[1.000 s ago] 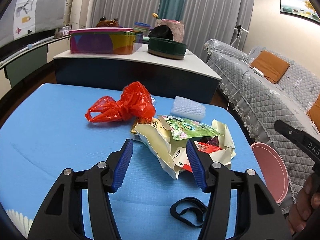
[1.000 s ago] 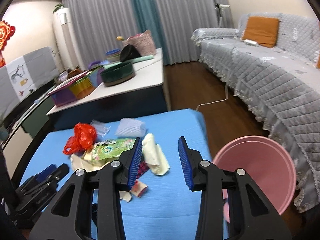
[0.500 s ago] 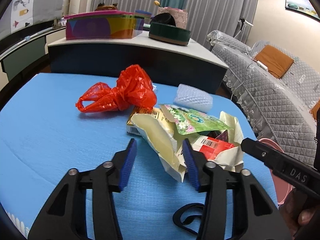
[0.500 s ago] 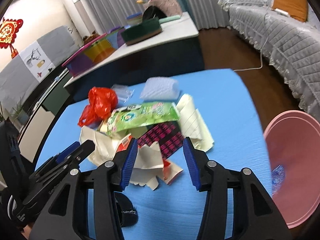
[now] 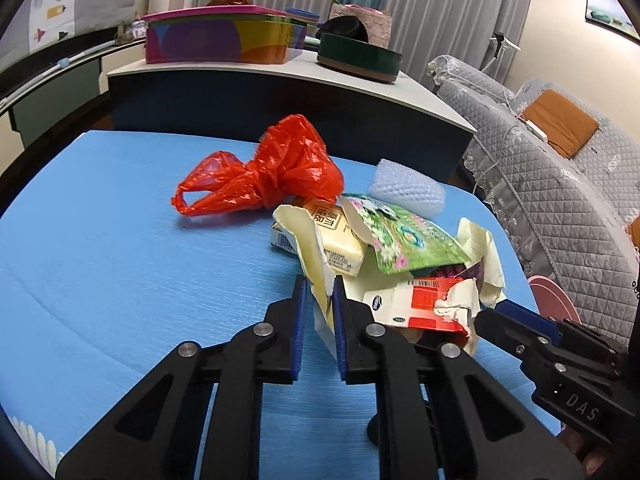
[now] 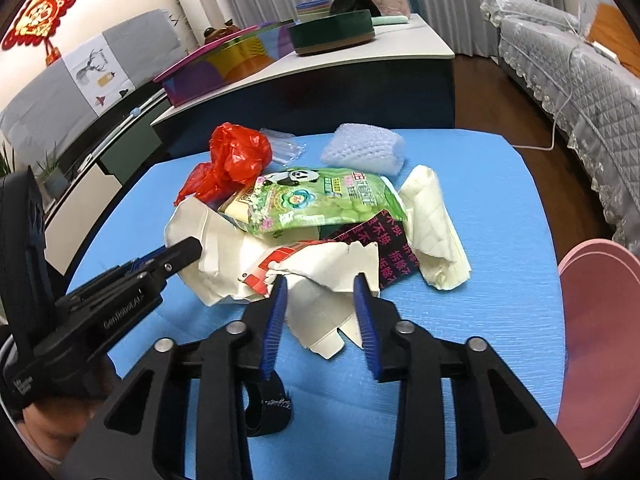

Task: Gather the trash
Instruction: 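Grasp the white paper carton with the left gripper while the right gripper grasps the red-white wrapper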

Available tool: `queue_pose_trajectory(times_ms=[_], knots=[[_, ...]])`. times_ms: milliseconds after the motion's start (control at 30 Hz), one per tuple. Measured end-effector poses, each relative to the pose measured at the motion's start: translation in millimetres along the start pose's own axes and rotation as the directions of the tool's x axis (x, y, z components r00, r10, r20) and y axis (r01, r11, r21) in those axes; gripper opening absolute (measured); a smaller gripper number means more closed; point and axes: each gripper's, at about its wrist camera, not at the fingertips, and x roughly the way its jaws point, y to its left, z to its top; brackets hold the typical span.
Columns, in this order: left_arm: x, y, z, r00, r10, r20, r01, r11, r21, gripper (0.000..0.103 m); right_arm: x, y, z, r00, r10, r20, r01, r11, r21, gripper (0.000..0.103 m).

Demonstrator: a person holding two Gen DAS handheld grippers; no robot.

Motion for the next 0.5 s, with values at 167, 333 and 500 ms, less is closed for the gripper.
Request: queue_pose_trajectory(times_ms=[167,333,500], knots=[[-9,2,0,1.000,0.016,0.013,-0.016,1.000,0.004,0.007,-7,7,-1,1.000,-0.013,0.009,0.013,0.999,-0.030,0.010],[-18,10,0,0.999,0.038,0.011,-0.038,0.999,-0.008,0.007,-16,12,-2,0.999,-0.035,0.033,0.036,0.998,-0.045,0.017],[-27,21,-6,0.998,0.066,-0.007,-0.067,0.997,-0.026,0.007,-17,24,-4,0.999,-0.042,0.029,0.044,0.997,-0.069,0.043]])
